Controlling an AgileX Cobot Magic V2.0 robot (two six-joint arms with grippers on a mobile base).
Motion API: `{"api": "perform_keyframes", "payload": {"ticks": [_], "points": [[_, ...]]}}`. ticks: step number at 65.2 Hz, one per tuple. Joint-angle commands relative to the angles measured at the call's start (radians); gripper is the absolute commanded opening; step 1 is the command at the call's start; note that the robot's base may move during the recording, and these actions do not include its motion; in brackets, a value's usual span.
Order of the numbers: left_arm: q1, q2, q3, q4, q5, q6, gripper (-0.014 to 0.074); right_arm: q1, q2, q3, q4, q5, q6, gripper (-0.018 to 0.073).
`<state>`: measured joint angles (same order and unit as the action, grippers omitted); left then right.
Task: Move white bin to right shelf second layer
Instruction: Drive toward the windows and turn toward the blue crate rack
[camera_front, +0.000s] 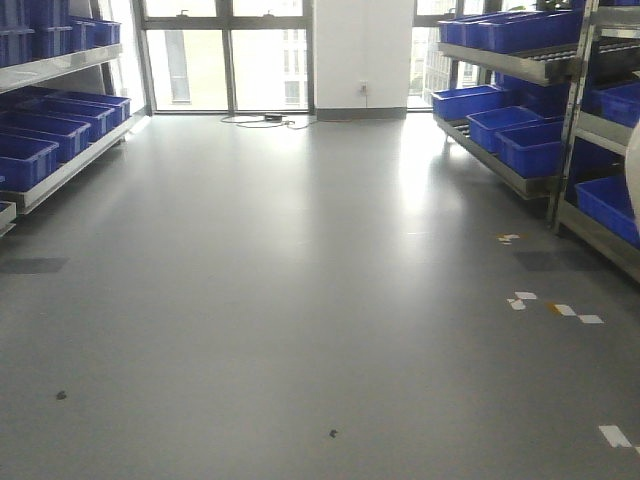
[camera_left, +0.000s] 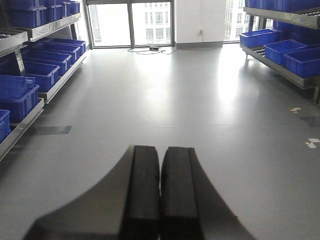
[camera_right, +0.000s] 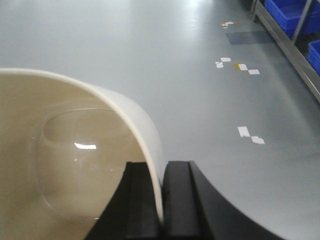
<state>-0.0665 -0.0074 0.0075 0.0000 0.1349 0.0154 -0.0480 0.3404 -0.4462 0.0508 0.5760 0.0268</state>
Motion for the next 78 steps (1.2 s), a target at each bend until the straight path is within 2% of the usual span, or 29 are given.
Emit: {"api": "perform_keyframes", "payload": {"ticks": [1, 78], "points": [[-0.001, -0.018, 0.037, 0.0, -0.087, -0.003, 0.0085, -0.002, 0.008, -0.027, 0.006, -0.1, 0.002, 0.0046], [-0.001, -0.018, 0.037, 0.0, -0.087, -0.003, 0.0085, -0.002, 0.008, -0.027, 0.006, -0.1, 0.002, 0.0046]]}}
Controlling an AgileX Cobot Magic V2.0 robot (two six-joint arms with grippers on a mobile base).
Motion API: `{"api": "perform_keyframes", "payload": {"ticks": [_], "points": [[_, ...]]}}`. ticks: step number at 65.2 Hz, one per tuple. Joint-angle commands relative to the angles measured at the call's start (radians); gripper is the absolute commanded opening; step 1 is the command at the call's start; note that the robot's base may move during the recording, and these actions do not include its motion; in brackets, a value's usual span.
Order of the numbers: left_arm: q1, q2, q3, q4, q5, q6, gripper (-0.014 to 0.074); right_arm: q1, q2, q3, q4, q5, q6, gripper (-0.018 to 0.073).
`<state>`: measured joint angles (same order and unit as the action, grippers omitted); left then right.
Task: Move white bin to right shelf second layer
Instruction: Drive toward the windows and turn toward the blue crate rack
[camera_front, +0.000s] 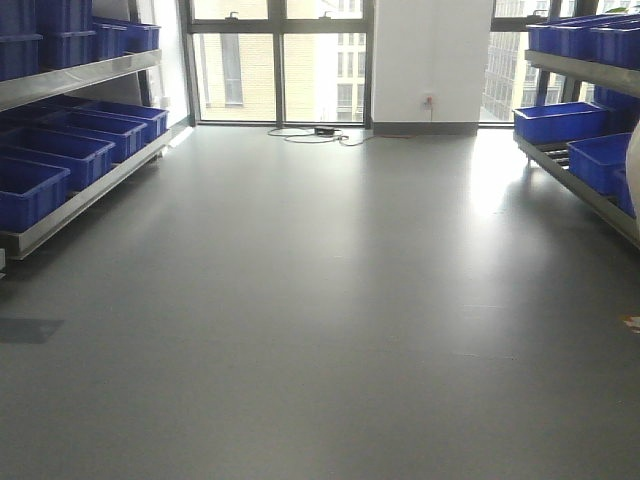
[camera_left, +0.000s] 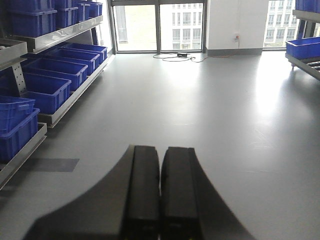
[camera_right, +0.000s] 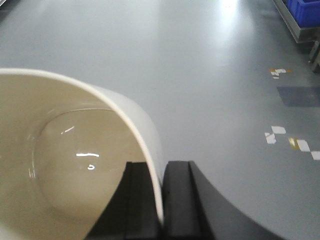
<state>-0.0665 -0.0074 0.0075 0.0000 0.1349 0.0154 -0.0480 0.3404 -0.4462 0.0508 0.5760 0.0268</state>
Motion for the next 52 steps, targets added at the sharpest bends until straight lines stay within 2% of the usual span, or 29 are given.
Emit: {"api": "perform_keyframes", "payload": {"ticks": [1, 52], "points": [[-0.001, -0.018, 0.037, 0.0, -0.087, -0.003, 0.0085, -0.002, 0.008, -0.027, 0.006, -0.1, 0.002, 0.0046], [-0.001, -0.018, 0.037, 0.0, -0.087, -0.003, 0.0085, -0.002, 0.008, -0.027, 0.006, -0.1, 0.002, 0.0046]]}}
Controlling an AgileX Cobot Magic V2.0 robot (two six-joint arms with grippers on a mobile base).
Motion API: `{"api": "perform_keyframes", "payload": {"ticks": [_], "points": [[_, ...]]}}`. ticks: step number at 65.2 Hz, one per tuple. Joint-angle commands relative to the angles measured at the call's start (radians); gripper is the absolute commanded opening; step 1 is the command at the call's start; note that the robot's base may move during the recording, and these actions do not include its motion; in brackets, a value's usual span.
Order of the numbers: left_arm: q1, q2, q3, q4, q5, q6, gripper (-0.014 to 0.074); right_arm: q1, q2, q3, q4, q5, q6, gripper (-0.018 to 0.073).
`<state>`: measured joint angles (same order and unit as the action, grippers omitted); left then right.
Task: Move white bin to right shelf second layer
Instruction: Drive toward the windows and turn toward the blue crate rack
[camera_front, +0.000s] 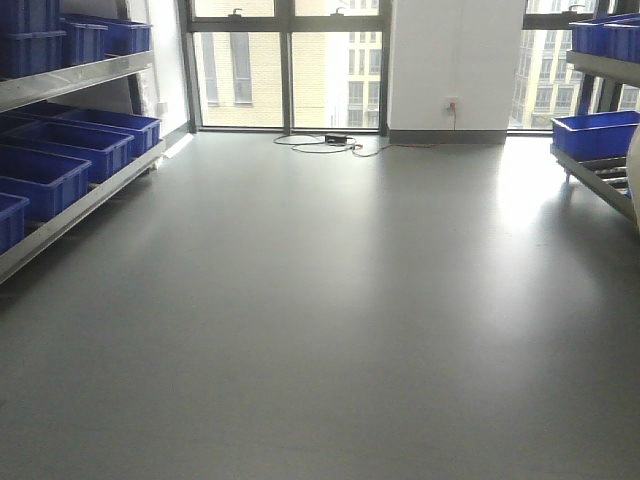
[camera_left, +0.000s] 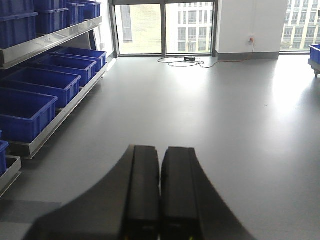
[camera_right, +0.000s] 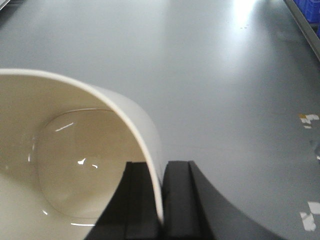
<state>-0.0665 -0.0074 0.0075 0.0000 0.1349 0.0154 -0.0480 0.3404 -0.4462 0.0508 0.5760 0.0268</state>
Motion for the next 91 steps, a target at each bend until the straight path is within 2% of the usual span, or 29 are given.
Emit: {"api": "perform_keyframes", "payload": {"ticks": [1, 91], "points": [[-0.001, -0.018, 0.037, 0.0, -0.087, -0.003, 0.0085, -0.002, 0.008, -0.027, 0.006, -0.1, 0.002, 0.0046], [-0.001, -0.016, 0.037, 0.0, -0.087, -0.003, 0.0085, -0.002, 0.008, -0.027, 0.006, -0.1, 0.002, 0.0046]]}}
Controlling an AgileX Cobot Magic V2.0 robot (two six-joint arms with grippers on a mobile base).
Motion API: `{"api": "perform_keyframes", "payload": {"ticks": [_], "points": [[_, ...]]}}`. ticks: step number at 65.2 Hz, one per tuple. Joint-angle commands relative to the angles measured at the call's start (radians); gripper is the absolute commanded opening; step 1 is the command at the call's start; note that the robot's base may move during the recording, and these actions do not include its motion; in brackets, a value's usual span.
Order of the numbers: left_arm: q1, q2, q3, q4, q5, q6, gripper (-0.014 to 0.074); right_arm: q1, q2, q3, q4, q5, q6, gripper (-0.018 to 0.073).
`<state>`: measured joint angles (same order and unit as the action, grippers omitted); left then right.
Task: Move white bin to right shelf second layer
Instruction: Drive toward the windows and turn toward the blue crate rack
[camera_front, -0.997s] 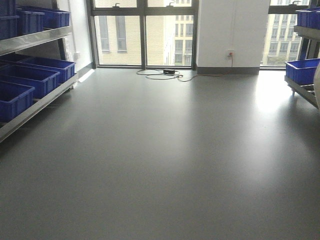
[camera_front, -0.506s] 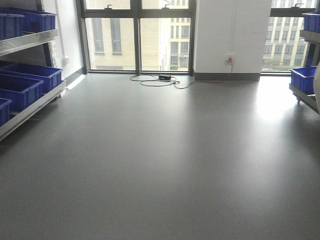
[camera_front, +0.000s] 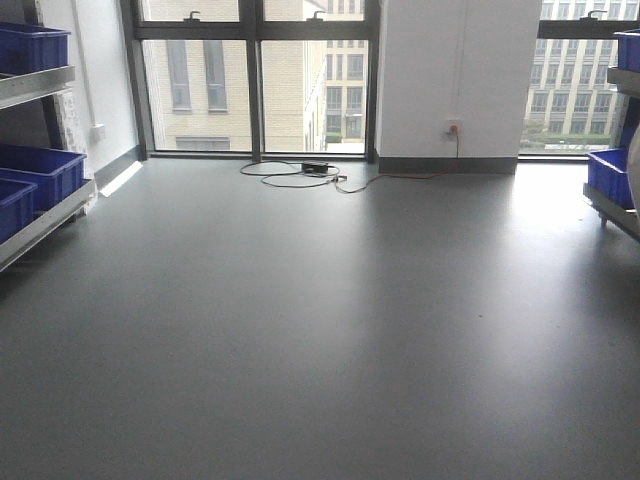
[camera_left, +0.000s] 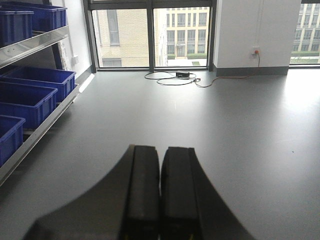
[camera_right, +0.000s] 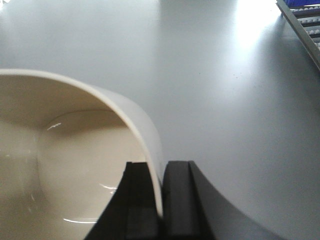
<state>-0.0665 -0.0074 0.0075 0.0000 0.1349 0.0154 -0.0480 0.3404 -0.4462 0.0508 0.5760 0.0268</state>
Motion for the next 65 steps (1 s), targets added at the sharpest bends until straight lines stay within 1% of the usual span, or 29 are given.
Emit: {"api": "perform_keyframes", "payload": {"ticks": [1, 65], "points": [[-0.001, -0.016, 0.037, 0.0, -0.087, -0.003, 0.0085, -0.002, 0.008, -0.027, 0.006, -0.1, 0.002, 0.0046], [-0.001, -0.016, 0.037, 0.0, -0.087, -0.003, 0.0085, -0.002, 0.008, -0.027, 0.006, -0.1, 0.002, 0.0046]]}}
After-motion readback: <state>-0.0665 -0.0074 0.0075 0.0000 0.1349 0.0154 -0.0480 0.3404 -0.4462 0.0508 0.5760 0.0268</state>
